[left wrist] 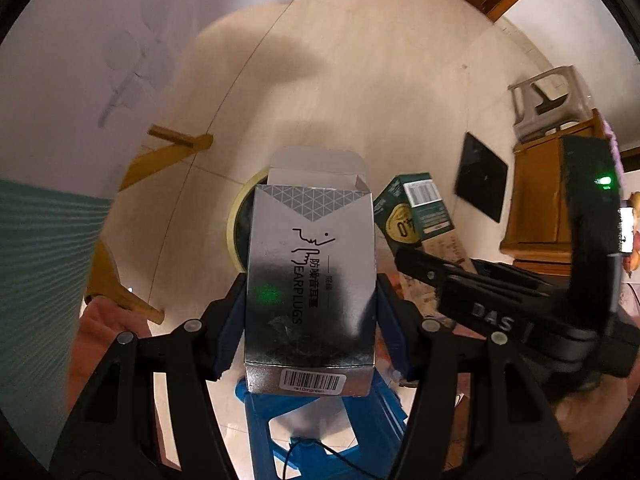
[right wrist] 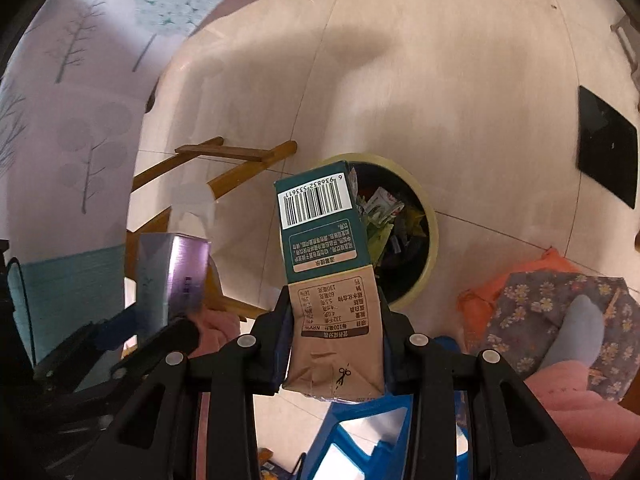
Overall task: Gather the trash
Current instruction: 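Open both grippers to drop the box and paper bag into the bin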
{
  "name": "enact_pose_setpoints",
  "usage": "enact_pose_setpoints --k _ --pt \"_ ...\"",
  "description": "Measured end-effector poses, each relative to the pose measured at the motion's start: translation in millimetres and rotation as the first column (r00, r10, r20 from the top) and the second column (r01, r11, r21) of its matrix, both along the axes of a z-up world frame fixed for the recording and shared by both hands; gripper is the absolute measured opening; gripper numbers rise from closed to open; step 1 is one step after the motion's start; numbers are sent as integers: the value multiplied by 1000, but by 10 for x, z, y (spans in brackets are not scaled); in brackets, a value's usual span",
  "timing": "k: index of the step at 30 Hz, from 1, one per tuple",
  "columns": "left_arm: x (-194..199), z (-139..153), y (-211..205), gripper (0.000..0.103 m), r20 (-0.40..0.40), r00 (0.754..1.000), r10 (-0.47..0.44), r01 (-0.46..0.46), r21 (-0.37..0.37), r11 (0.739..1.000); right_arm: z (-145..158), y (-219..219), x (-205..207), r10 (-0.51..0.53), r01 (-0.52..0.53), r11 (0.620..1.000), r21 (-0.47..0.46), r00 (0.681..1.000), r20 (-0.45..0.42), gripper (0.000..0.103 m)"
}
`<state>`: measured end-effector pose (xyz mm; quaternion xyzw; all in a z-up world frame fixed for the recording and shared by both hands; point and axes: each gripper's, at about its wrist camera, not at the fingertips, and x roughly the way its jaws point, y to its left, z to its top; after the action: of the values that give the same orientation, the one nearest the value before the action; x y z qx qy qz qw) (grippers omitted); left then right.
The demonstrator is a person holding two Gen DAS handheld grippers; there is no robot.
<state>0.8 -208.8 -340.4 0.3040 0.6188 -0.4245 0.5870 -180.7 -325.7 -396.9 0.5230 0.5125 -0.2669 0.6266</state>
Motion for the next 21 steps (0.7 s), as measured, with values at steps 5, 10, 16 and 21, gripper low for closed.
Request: enact_pose_setpoints --k 5,10,16,21 --pt "54 -281 -134 59 18 999 29 -30 43 999 -218 -81 140 -4 4 1000 11 1000 7 36" --pt "129 -396 -161 69 36 998 54 -55 50 997 -357 -130 186 -8 8 1000 20 1000 -2 48" --pt "256 -454 -124 72 49 996 76 -79 50 996 -436 -130 222 2 -2 1000 16 1000 4 52" --pt "283 -408 -93 72 54 995 84 -87 40 995 -408 -91 242 42 -42 999 -10 999 -10 52"
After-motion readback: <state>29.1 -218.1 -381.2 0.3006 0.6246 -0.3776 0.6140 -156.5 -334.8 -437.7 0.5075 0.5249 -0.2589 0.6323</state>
